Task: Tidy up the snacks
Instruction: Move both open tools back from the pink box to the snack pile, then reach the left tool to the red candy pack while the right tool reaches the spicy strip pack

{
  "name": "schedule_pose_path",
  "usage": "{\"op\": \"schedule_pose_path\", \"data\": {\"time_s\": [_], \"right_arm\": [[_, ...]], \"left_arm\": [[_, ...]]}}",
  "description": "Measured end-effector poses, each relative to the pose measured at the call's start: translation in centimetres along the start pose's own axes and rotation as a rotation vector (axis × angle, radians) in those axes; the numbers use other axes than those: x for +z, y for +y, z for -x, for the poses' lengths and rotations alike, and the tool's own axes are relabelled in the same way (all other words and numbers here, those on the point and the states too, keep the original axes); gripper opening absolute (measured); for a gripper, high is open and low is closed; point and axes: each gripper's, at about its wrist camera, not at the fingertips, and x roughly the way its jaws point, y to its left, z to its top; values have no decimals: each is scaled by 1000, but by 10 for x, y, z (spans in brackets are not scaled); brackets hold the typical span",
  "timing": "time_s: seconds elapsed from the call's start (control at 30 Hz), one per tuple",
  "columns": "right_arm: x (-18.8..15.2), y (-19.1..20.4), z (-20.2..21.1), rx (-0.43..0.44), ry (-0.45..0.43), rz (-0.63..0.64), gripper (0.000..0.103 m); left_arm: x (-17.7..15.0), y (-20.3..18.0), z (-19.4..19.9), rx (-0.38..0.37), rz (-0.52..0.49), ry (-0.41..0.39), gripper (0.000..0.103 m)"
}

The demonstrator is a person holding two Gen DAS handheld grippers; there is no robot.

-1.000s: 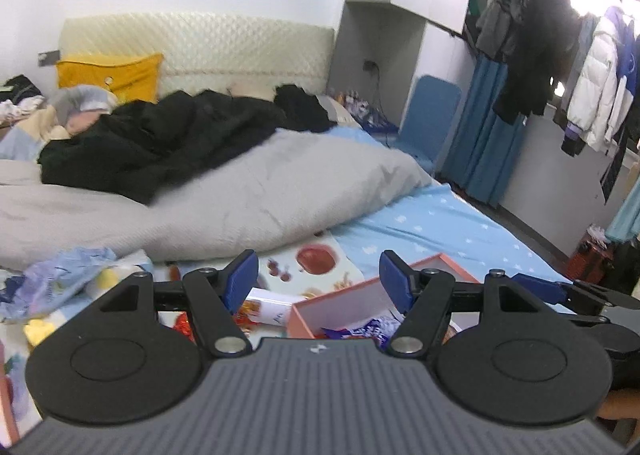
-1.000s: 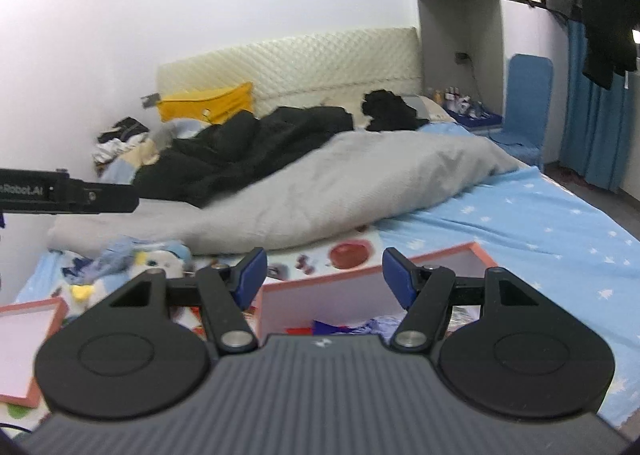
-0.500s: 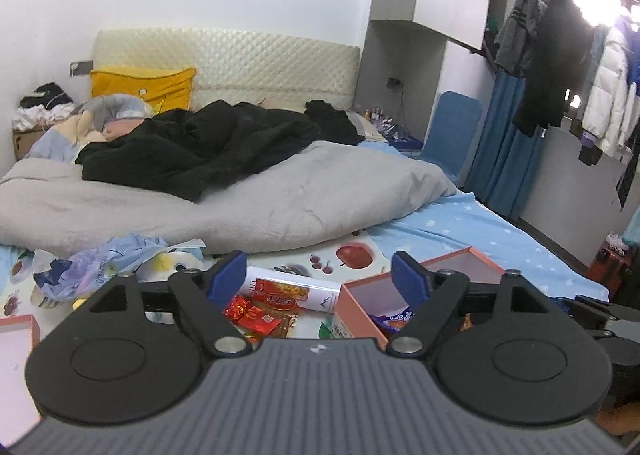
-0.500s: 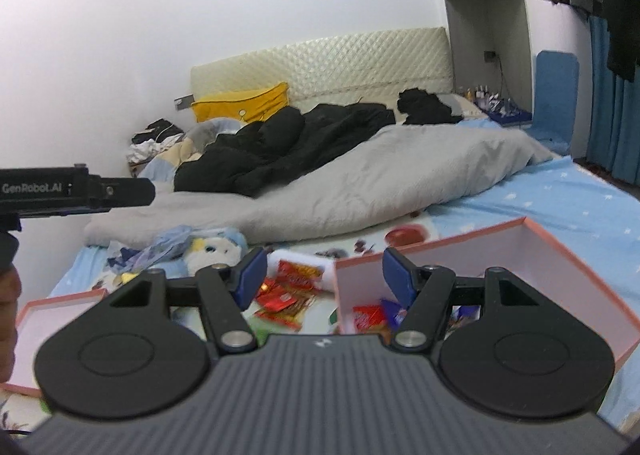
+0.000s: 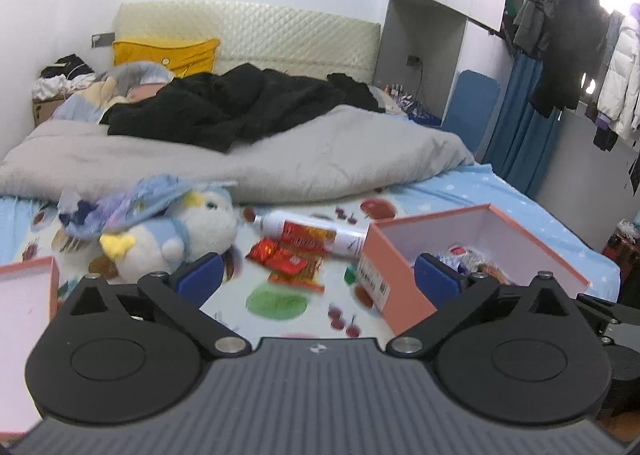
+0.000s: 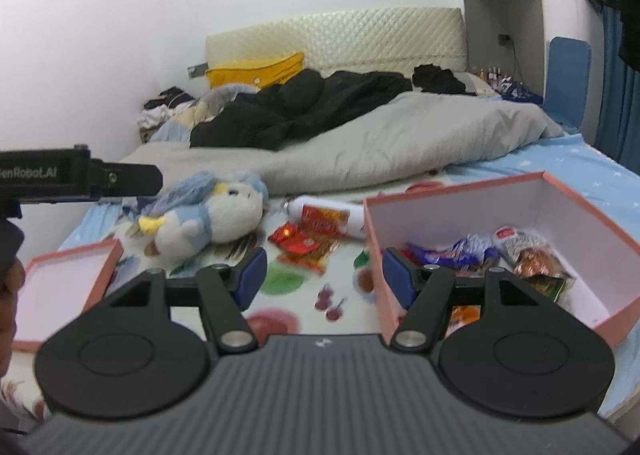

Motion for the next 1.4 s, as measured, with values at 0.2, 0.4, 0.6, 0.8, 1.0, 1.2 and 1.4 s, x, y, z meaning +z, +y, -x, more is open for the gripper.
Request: {"op": "schedule_pose_path", "data": {"time_s": [0.2,0.4,0.6,0.8,1.0,1.2,1.4], "right_arm": [[-20,8,-1,6,27,-11,66],[-38,17,1,11,48,-8,66],[-56,24,-3,10,90,-14,66],[-65,31,-9,21,116,-11,66],[-69,37,-21,32,138,-1,66],[-70,40,-41,41,155,14,66],[-70,43,-71,43,163,33,66]], "left_arm": [[-25,14,1,42,36,33,103],[-50,24,-3,72,63,76,103],[-69,34,-10,89,84,122,103],[-83,43,-17,110,94,139,103],[-89,49,-32,100,116,154,103],[-90,57,-51,90,139,156,103],[-85,66,-88,58,143,166,103]]}}
